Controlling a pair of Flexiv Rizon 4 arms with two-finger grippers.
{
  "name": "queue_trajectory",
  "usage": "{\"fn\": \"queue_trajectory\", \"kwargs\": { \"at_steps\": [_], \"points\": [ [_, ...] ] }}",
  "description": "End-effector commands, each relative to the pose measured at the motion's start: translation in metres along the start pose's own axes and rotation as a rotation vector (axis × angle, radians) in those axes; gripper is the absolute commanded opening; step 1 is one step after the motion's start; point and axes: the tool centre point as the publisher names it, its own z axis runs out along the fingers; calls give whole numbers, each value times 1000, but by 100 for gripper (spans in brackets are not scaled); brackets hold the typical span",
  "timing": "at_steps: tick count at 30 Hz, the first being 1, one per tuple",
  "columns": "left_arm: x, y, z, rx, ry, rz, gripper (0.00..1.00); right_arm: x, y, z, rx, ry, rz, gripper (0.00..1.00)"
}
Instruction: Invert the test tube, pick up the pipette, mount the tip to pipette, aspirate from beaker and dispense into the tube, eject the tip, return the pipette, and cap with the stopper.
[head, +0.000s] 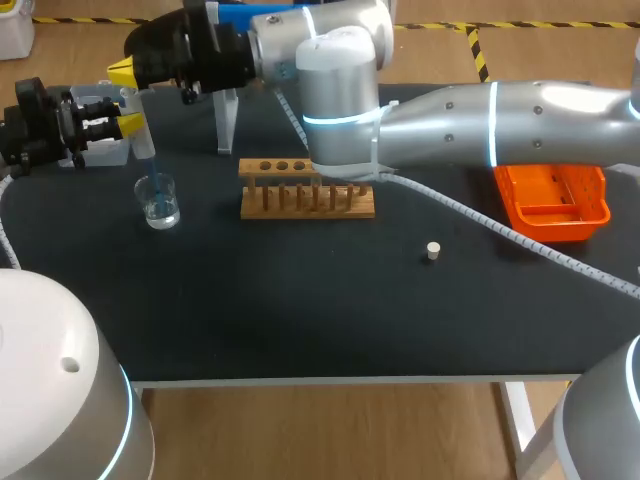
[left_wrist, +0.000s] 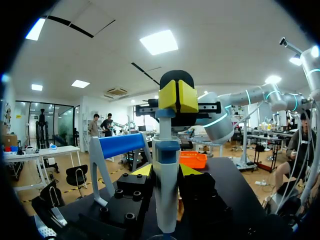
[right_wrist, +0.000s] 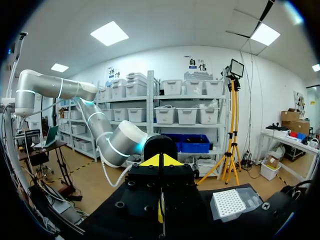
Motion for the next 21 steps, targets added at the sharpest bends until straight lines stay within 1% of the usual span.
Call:
{"fn": "queue_trajectory", "kwargs": {
  "at_steps": [1, 21],
  "points": [
    [-1, 0, -1, 2, 4, 1, 0, -1, -2, 0, 0, 0, 2, 0],
    [-1, 0, -1, 2, 4, 1, 0, -2, -15, 2, 14, -6, 20, 0]
  ]
}}
